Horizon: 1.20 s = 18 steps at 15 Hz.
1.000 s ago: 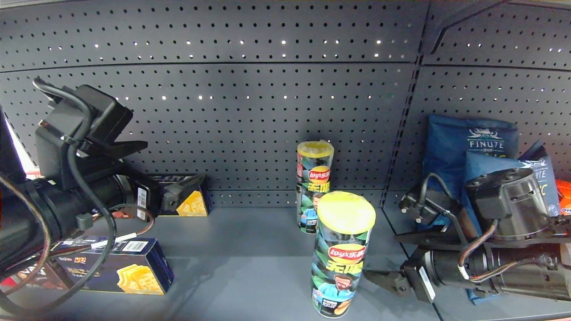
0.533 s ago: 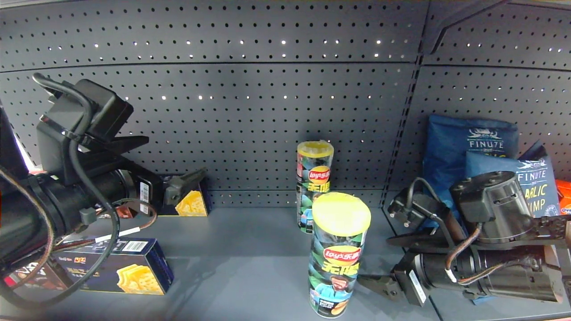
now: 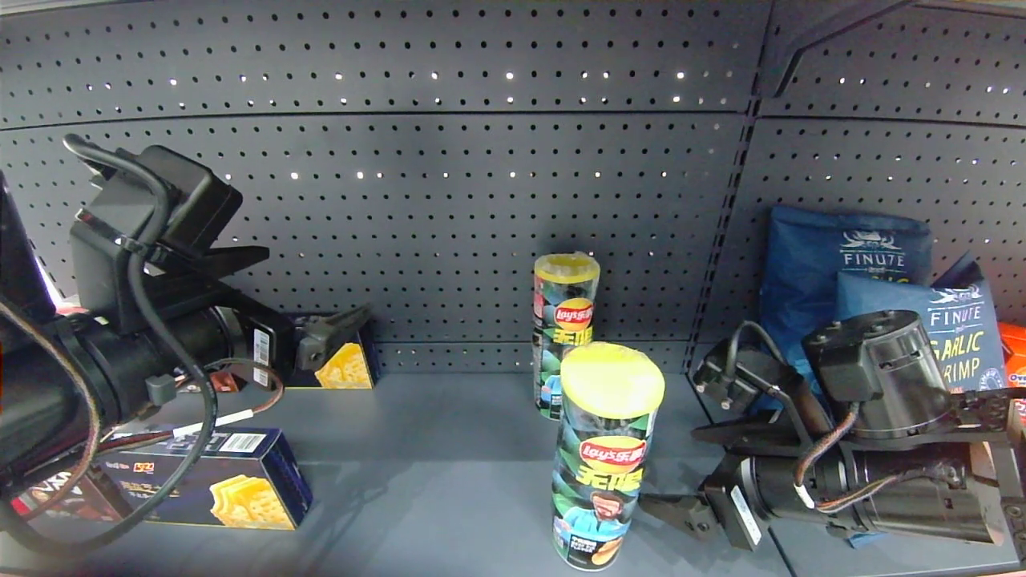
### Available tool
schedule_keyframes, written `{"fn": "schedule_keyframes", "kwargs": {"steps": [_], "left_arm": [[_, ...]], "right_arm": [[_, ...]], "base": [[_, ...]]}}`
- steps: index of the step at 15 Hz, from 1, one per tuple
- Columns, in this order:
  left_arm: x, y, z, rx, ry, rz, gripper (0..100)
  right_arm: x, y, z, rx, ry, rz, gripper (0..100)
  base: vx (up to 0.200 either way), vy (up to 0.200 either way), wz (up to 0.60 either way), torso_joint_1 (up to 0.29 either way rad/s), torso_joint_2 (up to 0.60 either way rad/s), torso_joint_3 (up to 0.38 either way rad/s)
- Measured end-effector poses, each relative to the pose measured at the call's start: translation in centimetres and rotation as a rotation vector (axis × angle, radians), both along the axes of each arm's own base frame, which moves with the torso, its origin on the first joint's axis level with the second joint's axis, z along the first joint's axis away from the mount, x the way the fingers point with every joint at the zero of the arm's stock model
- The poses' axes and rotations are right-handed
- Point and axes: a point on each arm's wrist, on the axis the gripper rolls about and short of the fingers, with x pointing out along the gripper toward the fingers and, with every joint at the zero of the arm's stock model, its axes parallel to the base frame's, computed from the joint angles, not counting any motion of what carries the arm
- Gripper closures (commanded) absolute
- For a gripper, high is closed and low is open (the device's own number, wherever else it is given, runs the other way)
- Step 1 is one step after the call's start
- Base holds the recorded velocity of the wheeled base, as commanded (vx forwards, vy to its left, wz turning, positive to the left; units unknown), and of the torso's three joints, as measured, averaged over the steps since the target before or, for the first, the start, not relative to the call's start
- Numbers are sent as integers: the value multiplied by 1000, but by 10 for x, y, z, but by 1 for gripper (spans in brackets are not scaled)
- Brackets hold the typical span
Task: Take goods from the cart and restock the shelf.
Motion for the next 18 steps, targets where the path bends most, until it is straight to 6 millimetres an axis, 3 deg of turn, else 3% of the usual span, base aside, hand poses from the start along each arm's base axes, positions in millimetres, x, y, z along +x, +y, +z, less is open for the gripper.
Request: {"fn": "schedule_keyframes", "kwargs": {"steps": [18], "left_arm": [[3, -1, -2, -1, -4, 0, 0]], "right_arm": [[3, 9, -4, -12, 13, 20, 0]], "base": [[0, 0, 0, 0, 0, 0]]}}
